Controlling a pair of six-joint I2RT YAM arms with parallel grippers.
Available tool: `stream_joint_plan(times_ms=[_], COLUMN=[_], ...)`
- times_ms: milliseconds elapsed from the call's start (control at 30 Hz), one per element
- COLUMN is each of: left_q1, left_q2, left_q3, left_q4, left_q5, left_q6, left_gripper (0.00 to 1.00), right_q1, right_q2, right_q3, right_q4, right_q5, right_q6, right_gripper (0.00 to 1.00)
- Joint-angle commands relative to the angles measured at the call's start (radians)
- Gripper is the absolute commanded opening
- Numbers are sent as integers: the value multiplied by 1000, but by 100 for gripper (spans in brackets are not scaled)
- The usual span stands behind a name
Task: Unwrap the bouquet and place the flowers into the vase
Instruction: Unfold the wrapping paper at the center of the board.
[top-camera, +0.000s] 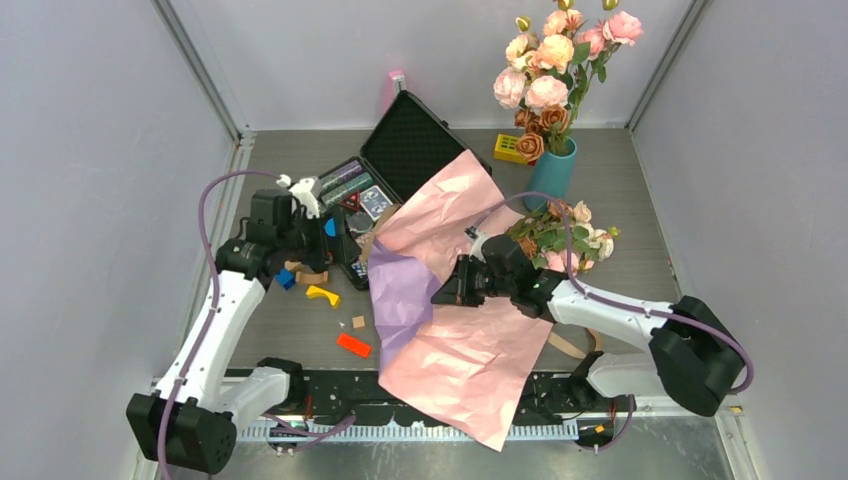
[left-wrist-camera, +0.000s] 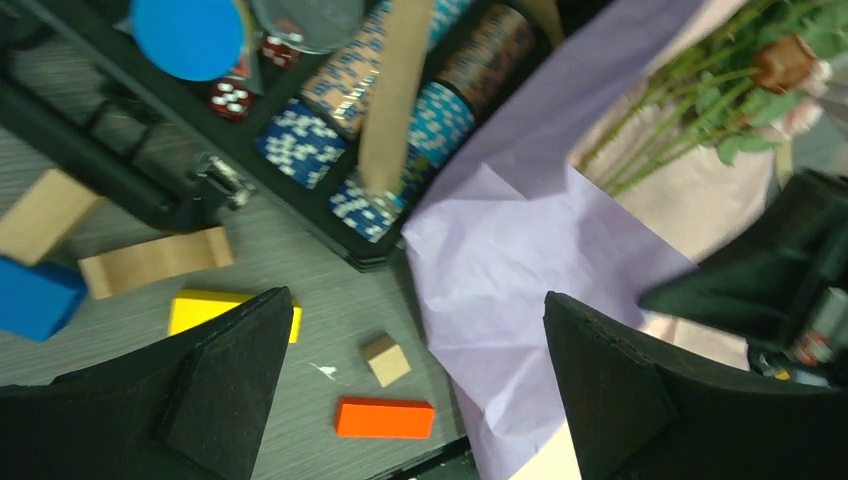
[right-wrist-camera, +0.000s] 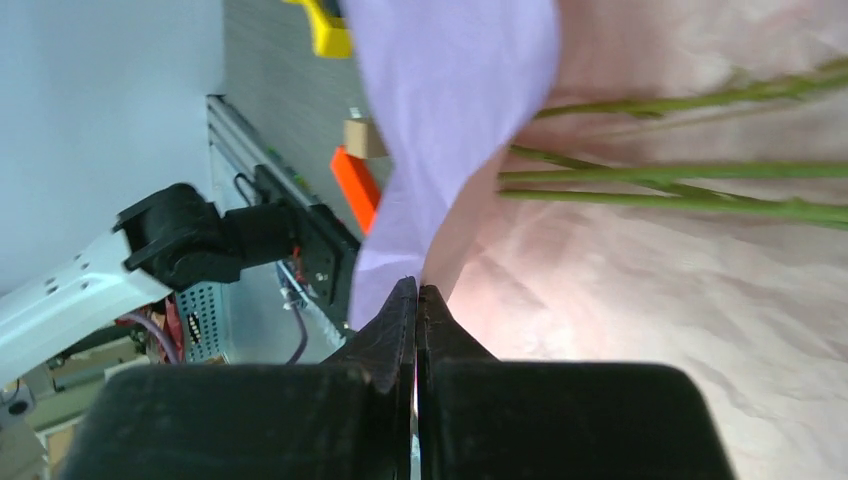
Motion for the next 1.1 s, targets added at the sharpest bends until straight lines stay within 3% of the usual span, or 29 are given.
stream_joint_plan(times_ms=[0, 167, 467, 667, 867, 933, 1067], left_q1=[30, 38, 57, 72, 96, 98, 102], left_q2=[3, -27, -147, -179, -146, -146, -148], left_q3=[41, 10, -39, -55, -46, -49, -51], left_q4=[-25, 19, 32, 45, 38, 40, 41], left_q5=[-74, -338, -508, -518, -473, -467, -464], left_q6=[42, 93, 90, 88, 87, 85, 85], left_gripper=[100, 100, 100, 100, 100, 100, 100], right_q1=[85, 197, 371, 418, 420, 420, 420], right_q2=[-79, -56, 248, 482, 641, 656, 614], right_q3=[99, 210, 447, 572, 684, 708, 709], right_q4=[0, -23, 31, 145, 153, 147, 123], right_q5=[68, 161, 143, 92, 63, 53, 60], right_q6=[-57, -124, -205, -208, -226, -224, -241], right_gripper=[0, 0, 0, 0, 0, 3, 19])
